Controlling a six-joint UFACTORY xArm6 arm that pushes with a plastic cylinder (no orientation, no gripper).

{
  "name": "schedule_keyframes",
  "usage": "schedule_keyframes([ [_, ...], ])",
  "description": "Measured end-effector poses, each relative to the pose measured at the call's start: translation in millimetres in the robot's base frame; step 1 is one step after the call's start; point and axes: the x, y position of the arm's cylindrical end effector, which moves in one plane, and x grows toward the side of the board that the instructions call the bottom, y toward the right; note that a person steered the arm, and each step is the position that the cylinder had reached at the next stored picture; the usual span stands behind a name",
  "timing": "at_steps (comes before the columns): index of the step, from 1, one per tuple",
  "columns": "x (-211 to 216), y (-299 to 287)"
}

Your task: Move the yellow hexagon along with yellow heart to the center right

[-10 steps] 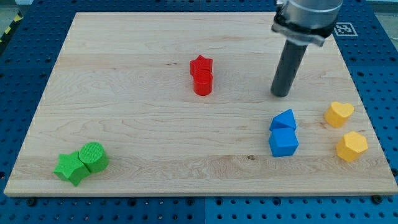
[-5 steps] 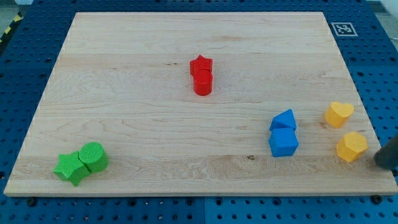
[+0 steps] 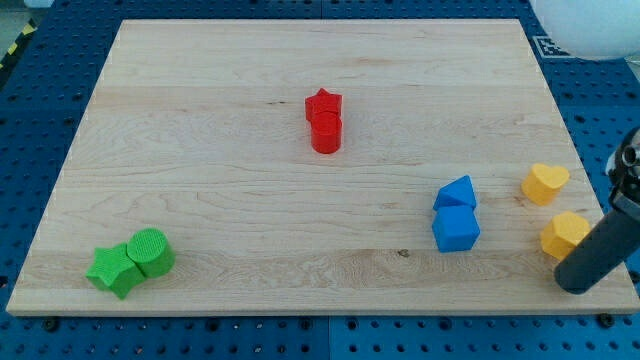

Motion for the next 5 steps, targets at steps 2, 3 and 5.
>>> schedule_keyframes([
  [2,-19,1],
  [3,-26,1],
  [5,-37,1],
])
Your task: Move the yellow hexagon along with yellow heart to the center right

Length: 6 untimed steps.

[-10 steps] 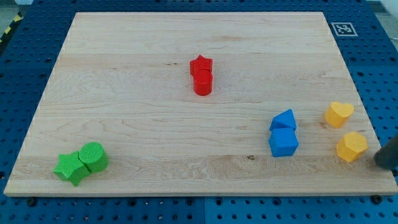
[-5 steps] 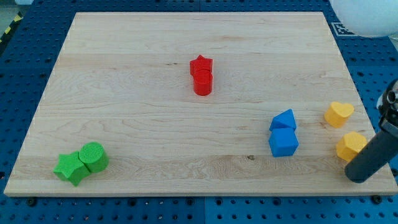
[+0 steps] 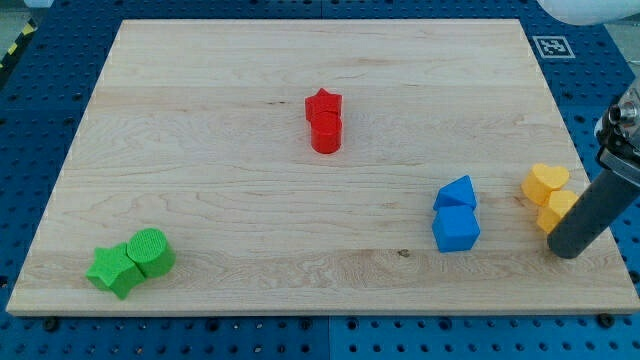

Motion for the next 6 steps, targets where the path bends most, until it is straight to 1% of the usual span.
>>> schedule_keyframes([
  [6,-73,10],
])
